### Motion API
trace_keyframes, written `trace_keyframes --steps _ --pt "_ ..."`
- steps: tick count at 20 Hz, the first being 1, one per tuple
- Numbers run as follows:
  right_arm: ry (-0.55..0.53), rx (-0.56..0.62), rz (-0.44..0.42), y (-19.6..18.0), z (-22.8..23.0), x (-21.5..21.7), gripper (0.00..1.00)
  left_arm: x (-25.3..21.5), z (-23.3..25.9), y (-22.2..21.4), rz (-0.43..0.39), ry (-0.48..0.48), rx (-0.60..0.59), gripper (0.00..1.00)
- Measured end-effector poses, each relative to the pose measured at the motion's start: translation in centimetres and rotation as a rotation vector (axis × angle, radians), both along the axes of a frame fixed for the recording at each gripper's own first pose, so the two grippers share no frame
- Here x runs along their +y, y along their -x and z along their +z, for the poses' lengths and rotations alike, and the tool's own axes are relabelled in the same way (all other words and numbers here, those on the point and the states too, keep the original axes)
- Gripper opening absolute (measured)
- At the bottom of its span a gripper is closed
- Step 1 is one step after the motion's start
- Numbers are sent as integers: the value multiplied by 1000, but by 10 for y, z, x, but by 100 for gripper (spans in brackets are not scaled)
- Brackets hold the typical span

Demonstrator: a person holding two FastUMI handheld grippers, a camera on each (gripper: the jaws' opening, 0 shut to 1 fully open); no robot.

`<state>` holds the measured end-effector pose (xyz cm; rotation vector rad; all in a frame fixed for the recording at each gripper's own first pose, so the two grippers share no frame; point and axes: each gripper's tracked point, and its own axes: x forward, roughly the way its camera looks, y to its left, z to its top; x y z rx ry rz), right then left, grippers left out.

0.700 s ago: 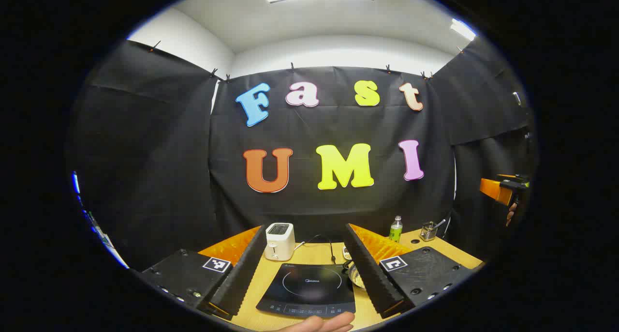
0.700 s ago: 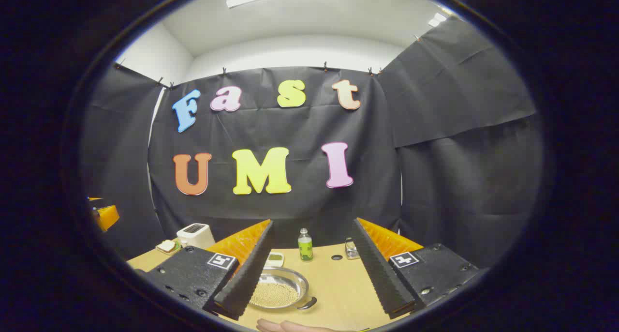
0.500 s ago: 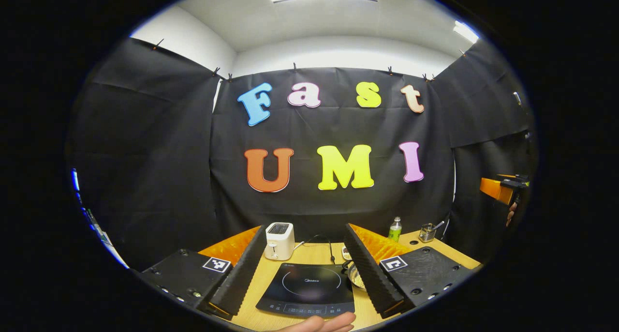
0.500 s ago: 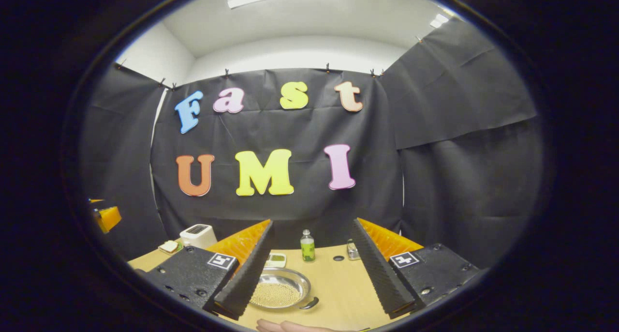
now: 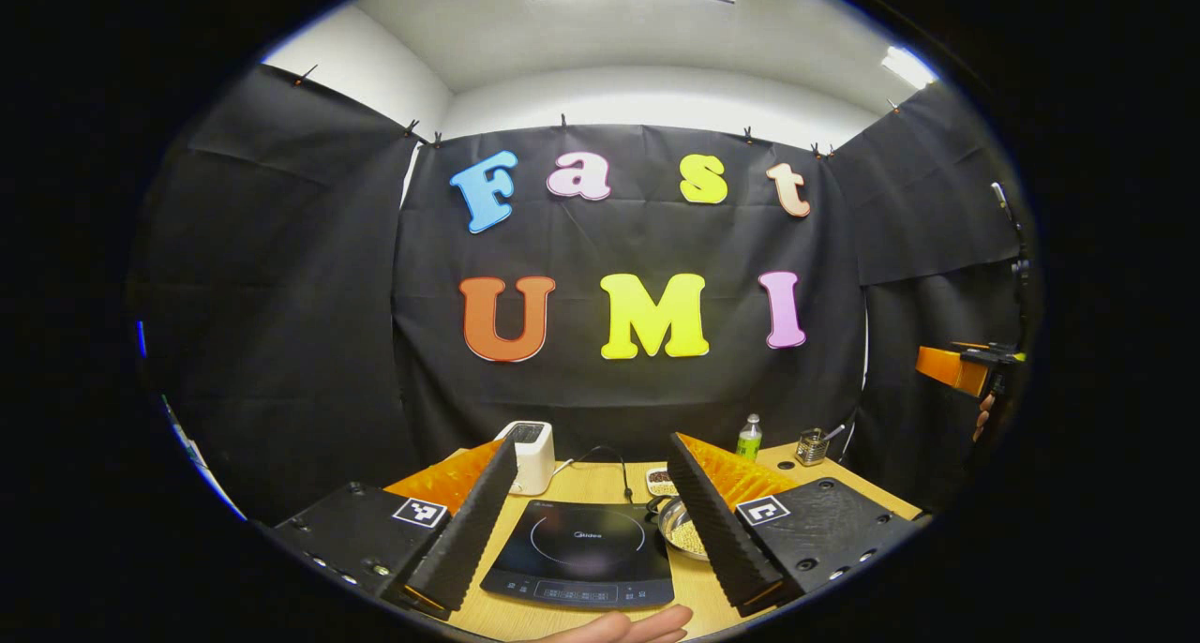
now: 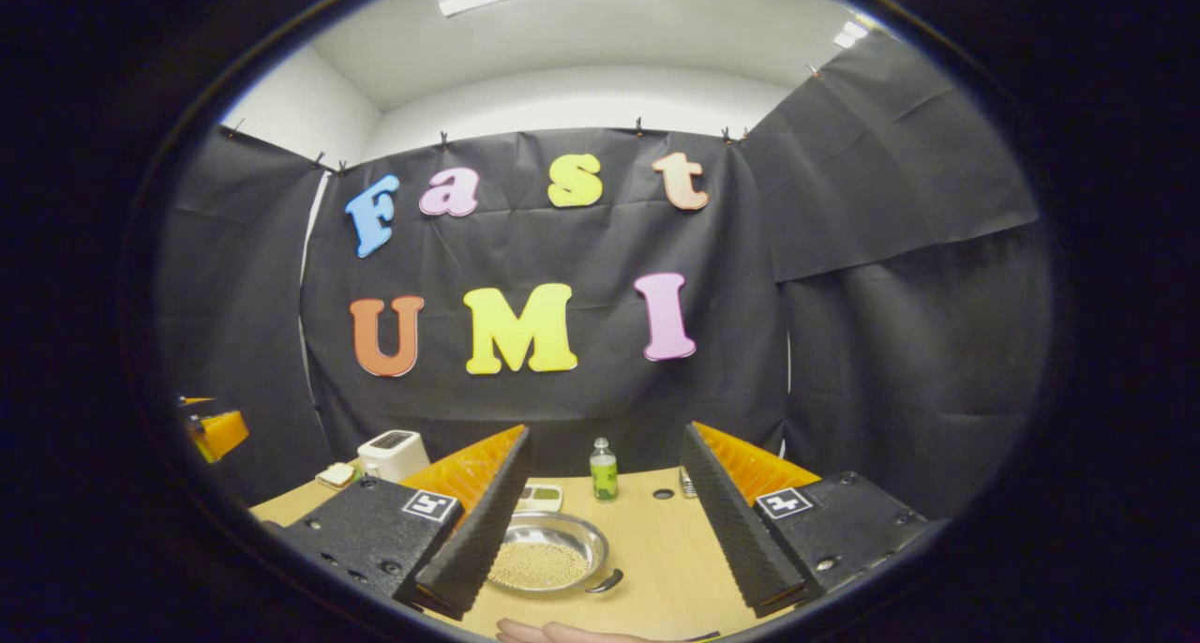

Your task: First push the handle of the pot to place it horizontally, then grasp the pot with both hands and set it on the induction cooktop.

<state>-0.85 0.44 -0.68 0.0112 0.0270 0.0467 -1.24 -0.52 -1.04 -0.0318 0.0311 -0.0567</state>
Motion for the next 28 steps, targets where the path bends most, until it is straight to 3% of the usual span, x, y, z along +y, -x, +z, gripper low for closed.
trace_keyframes --steps 7,8,11,14,16,19,22,28 --pt "29 33 14 -9 -28 7 96 2 -7 6 -16 4 -5 96" --pt "31 47 25 -11 -35 10 100 3 -8 7 -15 5 -7 96" --pt "39 99 49 -22 -60 19 94 5 -8 11 -11 8 -19 96" --pt "31 162 85 -30 -87 29 78 14 -14 12 19 0 -24 96" --pt "42 210 124 -36 -108 40 60 10 -19 14 12 8 -21 96" --pt "95 317 153 -40 -151 46 7 8 -19 18 1 6 -28 96" --pt "108 414 153 -43 -187 47 0 5 -22 17 -6 -3 -30 96" --pt "112 565 144 -51 -244 41 4 -2 -31 17 -24 -15 -9 96"
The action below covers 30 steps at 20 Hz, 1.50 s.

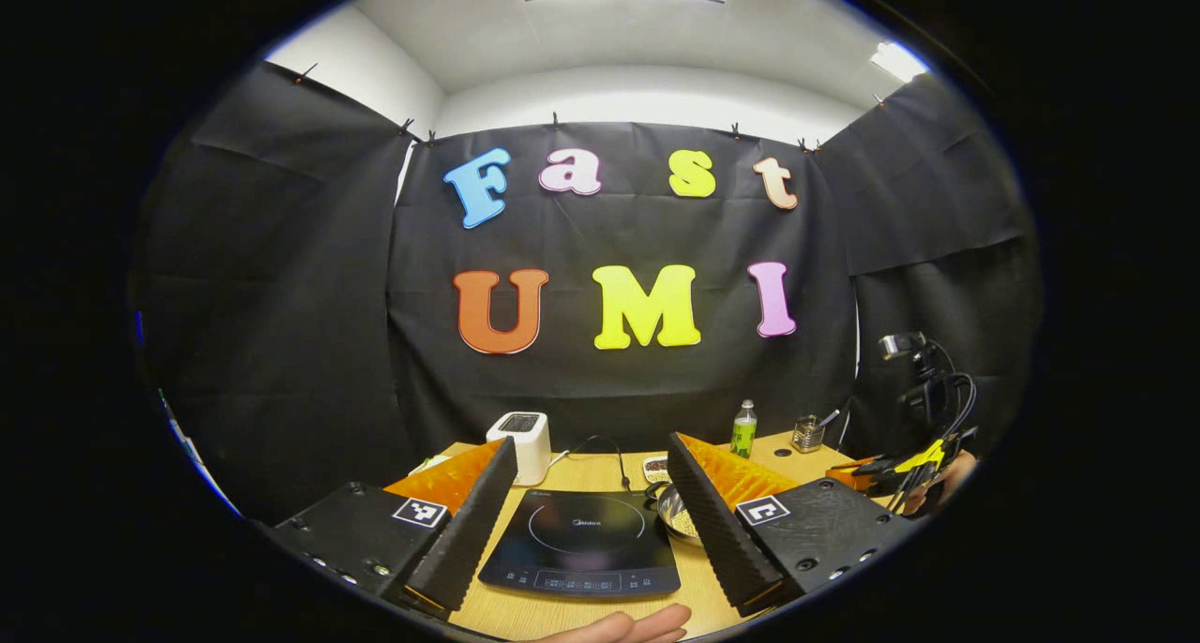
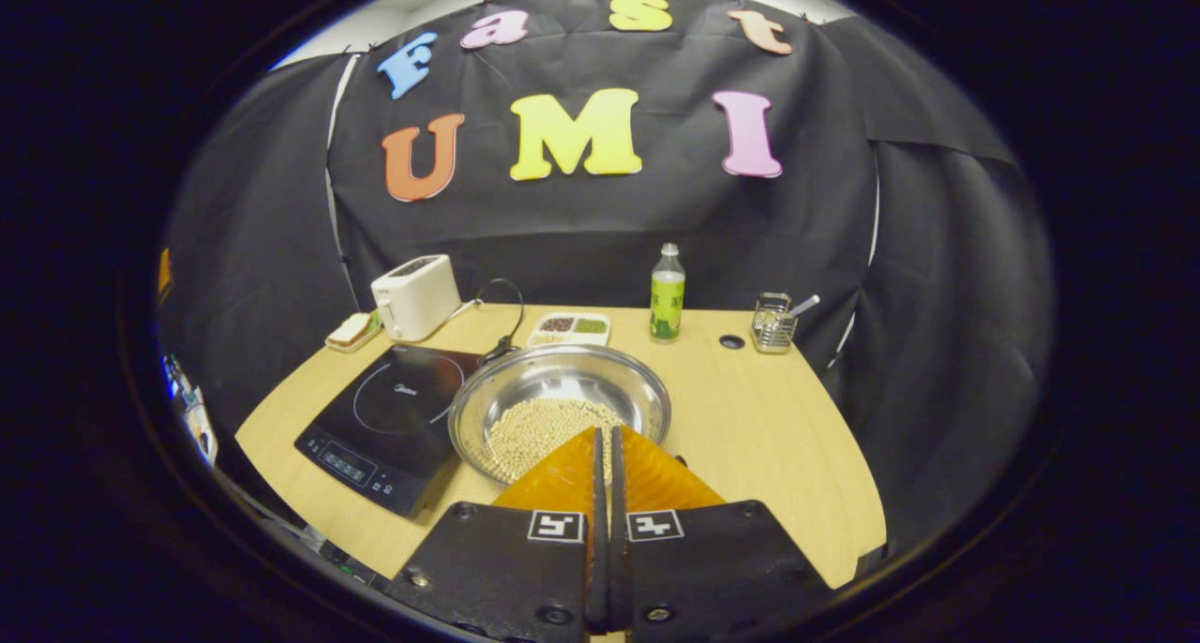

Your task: First push the handle of the pot to place it horizontally, then grasp the pot with both hands and set it on the induction cooktop.

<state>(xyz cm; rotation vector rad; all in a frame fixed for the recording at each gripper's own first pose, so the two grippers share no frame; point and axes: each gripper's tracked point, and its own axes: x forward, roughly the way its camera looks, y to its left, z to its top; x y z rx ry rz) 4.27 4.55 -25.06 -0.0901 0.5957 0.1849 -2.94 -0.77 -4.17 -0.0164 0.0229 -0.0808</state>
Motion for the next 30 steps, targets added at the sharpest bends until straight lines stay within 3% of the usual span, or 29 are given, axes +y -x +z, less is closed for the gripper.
trace_keyframes --steps 9,15,22,30 --pt "12 221 -13 1 -86 -7 4 4 -16 -7 6 4 28 96" --pt "-39 356 -8 -1 -126 -4 4 8 -12 -18 13 -1 8 96" --pt "-97 412 15 -14 -131 -5 4 12 -1 -49 29 35 -3 96" --pt "-86 431 40 -17 -129 -19 4 -20 14 -92 -51 47 -40 95"
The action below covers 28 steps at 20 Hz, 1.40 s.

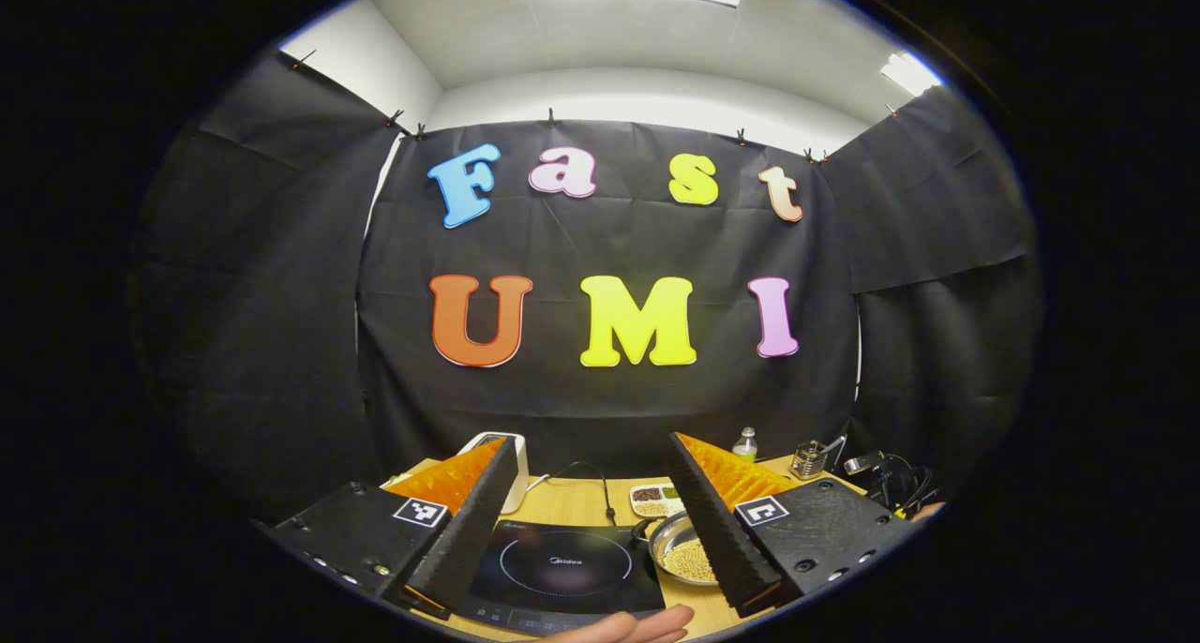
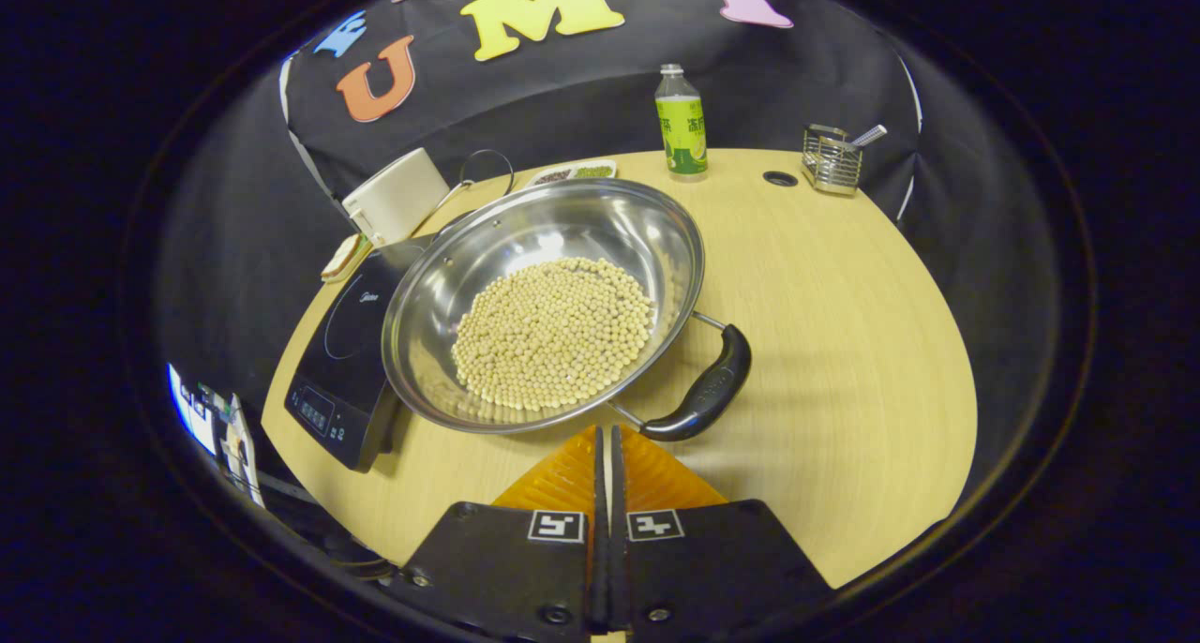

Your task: First push the handle of the pot to place it horizontally, then grasp the pot with both hands and set it on the induction cooktop.

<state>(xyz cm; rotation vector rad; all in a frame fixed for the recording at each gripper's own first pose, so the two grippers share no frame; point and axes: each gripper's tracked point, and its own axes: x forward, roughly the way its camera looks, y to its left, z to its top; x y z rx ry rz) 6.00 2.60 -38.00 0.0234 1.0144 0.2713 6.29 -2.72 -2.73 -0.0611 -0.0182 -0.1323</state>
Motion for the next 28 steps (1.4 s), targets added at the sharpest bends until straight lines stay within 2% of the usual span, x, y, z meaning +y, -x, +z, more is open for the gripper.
trace_keyframes --steps 3,7,8,11,13,14,19,20,23,24,25,28 --pt "-4 10 -5 -4 3 -4 4 -3 6 -9 4 -13 -11 95" --pt "-1 39 24 -4 1 -6 1 -11 7 -20 -10 20 -5 95" --pt "7 37 27 -6 1 -8 4 -12 7 -23 -10 20 -5 95" --pt "29 34 34 -12 0 -16 4 -15 3 -30 -3 3 1 95" --pt "68 36 20 -16 -3 -28 0 -18 0 -33 0 2 7 95" --pt "78 41 10 -20 -6 -33 4 -20 -3 -35 2 -1 11 95" --pt "28 84 -36 -32 -8 -42 1 -33 -15 -44 -17 -24 39 95" --pt "22 82 -45 -35 -6 -44 4 -34 -17 -45 -24 -21 46 95" --pt "16 71 -62 -46 -1 -47 4 -37 -23 -51 -25 -20 62 95" --pt "17 67 -70 -50 0 -49 0 -38 -25 -52 -22 -20 68 95" --pt "20 64 -75 -54 0 -51 4 -38 -28 -54 -20 -19 73 95" --pt "42 41 -96 -68 0 -57 4 -41 -38 -59 -27 -13 101 95"
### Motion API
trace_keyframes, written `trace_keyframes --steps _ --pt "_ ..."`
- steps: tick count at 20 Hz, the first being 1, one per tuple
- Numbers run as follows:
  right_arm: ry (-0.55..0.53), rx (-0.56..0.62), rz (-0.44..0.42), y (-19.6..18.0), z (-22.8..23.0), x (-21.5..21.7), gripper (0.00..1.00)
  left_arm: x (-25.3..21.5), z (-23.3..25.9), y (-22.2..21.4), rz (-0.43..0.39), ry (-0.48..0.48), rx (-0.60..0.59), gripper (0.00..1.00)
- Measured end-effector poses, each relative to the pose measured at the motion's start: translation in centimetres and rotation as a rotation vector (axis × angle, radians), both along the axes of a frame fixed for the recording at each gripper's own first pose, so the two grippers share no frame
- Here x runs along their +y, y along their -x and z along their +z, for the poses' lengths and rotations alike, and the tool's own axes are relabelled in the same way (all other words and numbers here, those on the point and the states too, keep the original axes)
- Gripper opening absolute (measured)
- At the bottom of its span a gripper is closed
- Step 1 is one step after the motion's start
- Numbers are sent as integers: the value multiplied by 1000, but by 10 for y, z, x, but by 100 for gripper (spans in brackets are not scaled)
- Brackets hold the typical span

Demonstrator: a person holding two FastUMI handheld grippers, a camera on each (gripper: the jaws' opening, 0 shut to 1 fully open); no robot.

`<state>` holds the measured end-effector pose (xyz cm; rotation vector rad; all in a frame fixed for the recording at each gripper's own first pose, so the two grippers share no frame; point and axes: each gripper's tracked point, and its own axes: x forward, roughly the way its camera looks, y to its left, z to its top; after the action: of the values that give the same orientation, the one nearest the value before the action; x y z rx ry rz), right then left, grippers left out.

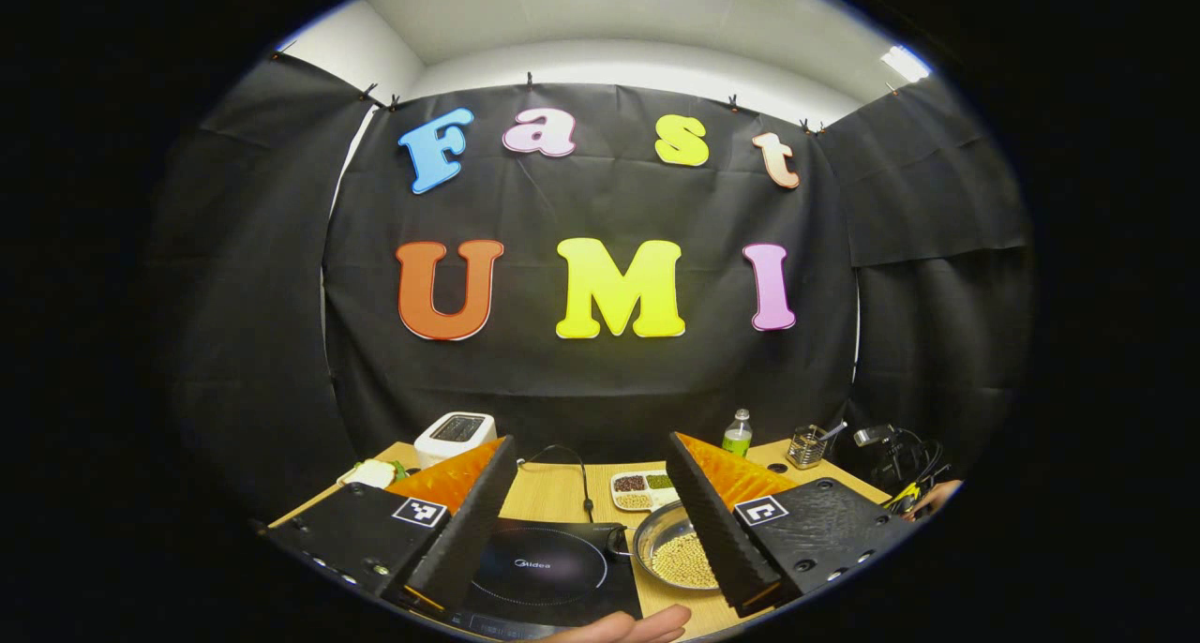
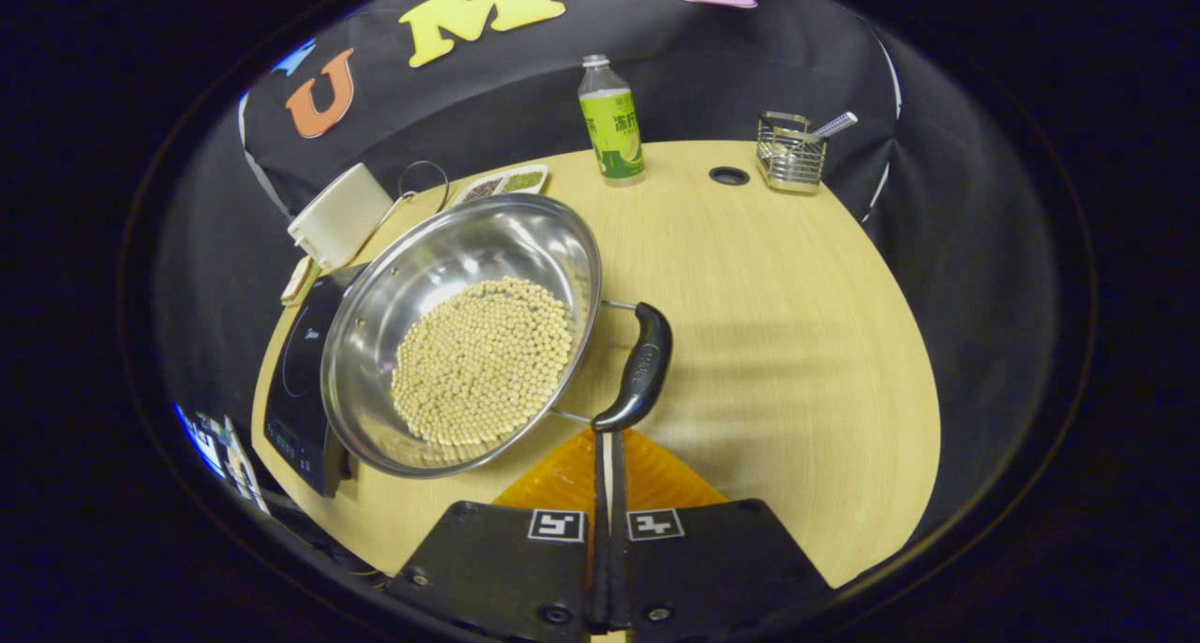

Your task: First push the handle of the pot to place it horizontally, then grasp the pot with both hands and set it on the induction cooktop.

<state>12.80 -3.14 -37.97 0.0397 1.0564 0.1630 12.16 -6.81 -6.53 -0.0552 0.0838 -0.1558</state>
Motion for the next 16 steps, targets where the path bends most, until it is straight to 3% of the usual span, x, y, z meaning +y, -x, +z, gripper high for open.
trace_keyframes --steps 1,2,7,9,16 --pt "4 -5 -8 -4 -1 -2 0 0 -3 -2 0 1 9 95" --pt "-1 -9 -14 -9 0 -2 4 -1 -6 -4 0 0 19 95" --pt "5 -32 -28 -28 -1 -8 0 -9 -19 -11 -12 -4 56 96" --pt "0 -35 -34 -34 -2 -10 4 -14 -26 -13 -18 -9 74 95" --pt "-34 -80 -43 -31 13 -14 4 -37 -63 -22 -38 -10 169 96"
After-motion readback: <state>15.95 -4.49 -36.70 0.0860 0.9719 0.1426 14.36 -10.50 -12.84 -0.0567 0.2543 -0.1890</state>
